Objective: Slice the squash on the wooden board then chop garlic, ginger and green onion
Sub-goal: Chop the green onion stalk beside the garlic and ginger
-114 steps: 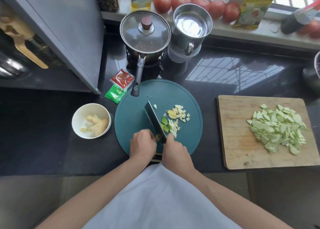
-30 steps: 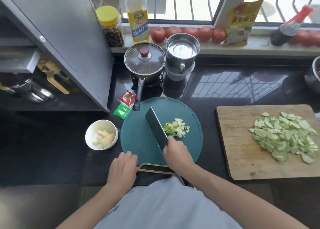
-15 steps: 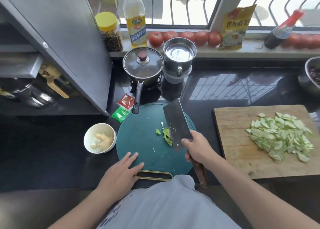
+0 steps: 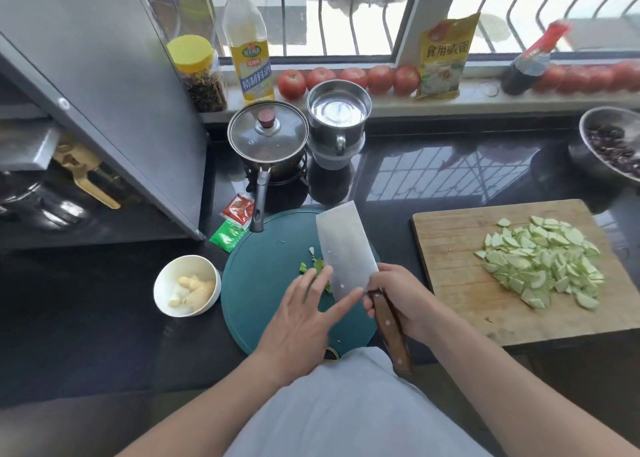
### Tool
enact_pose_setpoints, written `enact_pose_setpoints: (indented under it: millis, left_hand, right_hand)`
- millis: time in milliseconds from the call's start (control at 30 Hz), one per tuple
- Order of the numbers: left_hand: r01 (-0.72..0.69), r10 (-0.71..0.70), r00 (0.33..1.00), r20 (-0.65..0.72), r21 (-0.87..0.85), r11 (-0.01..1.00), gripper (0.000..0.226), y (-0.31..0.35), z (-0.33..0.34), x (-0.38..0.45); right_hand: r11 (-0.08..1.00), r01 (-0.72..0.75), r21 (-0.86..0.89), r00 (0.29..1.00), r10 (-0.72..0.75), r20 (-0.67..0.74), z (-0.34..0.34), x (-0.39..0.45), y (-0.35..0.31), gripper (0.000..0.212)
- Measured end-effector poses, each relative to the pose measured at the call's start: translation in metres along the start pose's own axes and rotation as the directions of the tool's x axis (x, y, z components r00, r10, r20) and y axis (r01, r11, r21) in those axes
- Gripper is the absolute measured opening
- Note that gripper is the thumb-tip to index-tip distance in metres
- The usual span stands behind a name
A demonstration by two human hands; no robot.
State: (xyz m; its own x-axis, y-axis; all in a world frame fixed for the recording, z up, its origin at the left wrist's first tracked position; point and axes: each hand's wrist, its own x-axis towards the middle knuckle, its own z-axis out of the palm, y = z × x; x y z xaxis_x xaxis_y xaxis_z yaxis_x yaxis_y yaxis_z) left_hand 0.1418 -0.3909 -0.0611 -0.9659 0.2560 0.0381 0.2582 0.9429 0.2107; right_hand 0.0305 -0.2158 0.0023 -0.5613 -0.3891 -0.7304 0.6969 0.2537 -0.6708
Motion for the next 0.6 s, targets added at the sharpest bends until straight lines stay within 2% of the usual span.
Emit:
enact_pose_setpoints:
  millis: [200, 333, 467, 600]
  left_hand:
    - [-0.041, 0.041, 0.996, 0.081, -0.001, 0.999, 0.119, -0.001, 0.007, 0.006]
    - [-0.041, 0.046, 0.996, 0.077, -0.072, 0.997, 0.117, 0.002, 0.011, 0.011]
    - [0.023, -0.019, 0.998, 0.056, -0.084, 0.996, 0.106, -0.005, 0.01, 0.016]
    - [0.063, -0.063, 0.997, 0.046, -0.005, 0.998, 0.105, -0.016, 0.013, 0.021]
  right_hand:
    - [0.998, -0.068, 0.015, 0.997, 0.068, -0.023, -0.001, -0.002, 0.001, 0.024]
    - [0.996, -0.081, 0.04, 0.997, 0.081, -0.004, -0.01, -0.003, -0.001, 0.033]
    - [0.994, -0.104, 0.033, 0.994, 0.103, 0.021, -0.016, -0.004, 0.002, 0.035]
    - [0.991, -0.133, 0.008, 0.991, 0.133, 0.03, -0.022, -0.004, 0.009, 0.04]
